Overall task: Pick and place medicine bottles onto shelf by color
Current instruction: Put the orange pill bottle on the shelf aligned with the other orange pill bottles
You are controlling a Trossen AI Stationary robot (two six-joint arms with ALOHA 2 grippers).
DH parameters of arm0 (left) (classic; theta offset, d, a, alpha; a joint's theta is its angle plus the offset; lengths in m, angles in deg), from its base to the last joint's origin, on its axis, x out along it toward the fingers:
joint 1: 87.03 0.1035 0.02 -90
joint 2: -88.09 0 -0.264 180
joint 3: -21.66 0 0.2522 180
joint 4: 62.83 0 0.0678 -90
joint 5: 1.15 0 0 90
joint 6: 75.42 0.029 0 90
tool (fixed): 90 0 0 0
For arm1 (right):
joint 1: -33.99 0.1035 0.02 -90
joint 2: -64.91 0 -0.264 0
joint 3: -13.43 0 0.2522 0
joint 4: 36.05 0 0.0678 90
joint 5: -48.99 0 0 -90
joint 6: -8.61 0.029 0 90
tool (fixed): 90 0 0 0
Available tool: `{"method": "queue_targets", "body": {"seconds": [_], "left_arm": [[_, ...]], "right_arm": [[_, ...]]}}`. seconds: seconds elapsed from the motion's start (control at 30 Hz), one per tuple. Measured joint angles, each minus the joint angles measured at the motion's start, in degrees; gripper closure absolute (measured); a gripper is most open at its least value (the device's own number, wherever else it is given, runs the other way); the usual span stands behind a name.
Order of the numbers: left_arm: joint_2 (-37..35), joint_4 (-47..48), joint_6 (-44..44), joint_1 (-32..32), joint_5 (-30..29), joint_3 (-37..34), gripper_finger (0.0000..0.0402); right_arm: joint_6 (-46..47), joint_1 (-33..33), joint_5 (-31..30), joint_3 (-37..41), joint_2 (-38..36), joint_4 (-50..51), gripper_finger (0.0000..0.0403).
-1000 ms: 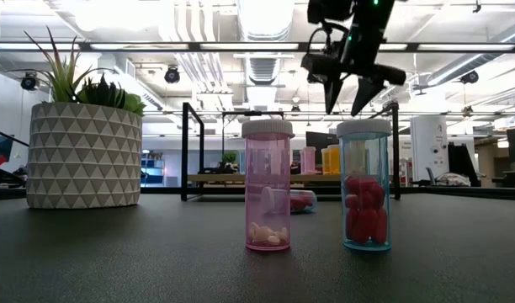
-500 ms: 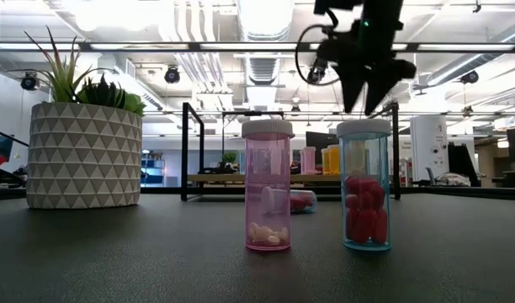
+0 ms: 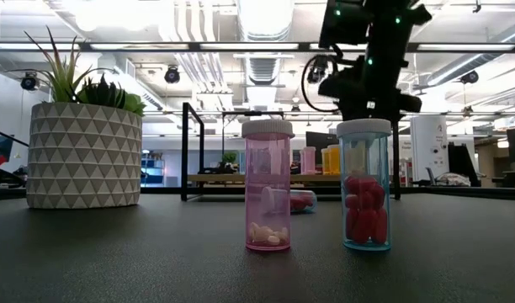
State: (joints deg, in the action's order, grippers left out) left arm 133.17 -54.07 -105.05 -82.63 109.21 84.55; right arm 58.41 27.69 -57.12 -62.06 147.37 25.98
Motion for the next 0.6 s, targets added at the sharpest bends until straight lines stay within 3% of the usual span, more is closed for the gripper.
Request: {"method": "queue_targets", "body": {"seconds": [0.17,0.6], "left_arm": [[0.0,0.0,0.0,0.0,0.0,0.0,0.0212],[0.0,0.0,-0.1,0.0,0.0,0.0,0.0212]], "right_arm": [[1.7,0.0,-5.2,3.2,0.0,-4.1,0.0172],[2.1,-2.4,-9.8,6.4,0.0,-10.0,0.0172]]}}
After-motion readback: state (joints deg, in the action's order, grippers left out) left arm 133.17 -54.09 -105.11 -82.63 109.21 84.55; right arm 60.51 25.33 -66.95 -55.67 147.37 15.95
